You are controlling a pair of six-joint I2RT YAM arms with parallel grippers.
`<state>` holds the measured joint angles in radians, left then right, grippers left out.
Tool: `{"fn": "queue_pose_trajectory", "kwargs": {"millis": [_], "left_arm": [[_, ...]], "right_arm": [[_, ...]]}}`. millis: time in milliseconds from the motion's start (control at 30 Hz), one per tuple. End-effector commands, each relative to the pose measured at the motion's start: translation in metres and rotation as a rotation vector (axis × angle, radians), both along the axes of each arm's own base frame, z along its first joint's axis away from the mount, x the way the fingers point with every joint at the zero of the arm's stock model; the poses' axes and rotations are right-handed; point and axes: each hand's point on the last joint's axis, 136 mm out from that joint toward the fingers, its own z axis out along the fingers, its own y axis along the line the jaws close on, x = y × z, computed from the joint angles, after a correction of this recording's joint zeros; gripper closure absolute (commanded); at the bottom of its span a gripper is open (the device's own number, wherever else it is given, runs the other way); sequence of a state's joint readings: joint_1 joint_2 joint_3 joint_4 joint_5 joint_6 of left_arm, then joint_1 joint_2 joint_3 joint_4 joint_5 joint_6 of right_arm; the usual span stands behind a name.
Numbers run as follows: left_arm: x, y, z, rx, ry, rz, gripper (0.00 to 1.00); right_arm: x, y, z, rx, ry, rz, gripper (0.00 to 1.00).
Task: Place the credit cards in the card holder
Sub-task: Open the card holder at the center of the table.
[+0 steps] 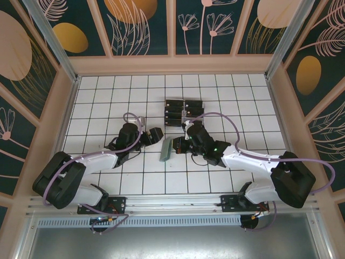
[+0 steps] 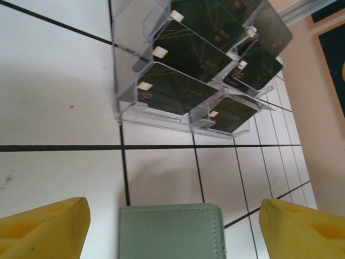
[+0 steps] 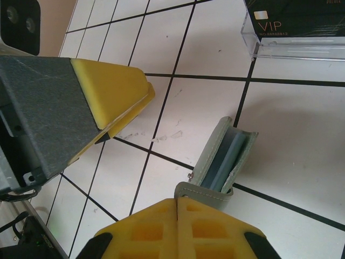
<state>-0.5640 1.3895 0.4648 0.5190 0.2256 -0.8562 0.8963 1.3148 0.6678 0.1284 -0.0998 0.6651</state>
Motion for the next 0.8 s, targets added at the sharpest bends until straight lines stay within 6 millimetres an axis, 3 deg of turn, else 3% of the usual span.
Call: {"fn": "queue_pose_trajectory", "kwargs": {"millis": [0, 767], "left_arm": [[0.003, -0.01, 0.007, -0.002, -0.019, -0.029, 0.18], [0.003, -0.025, -0.017, 0.172, 0.013, -0.101, 0.14]], "right_arm": [[0.004, 0.008, 0.022, 0.055, -0.036, -0.001, 1.0], [0.006, 0.01, 0.029, 0.065, -0.05, 0.001, 1.0]]}}
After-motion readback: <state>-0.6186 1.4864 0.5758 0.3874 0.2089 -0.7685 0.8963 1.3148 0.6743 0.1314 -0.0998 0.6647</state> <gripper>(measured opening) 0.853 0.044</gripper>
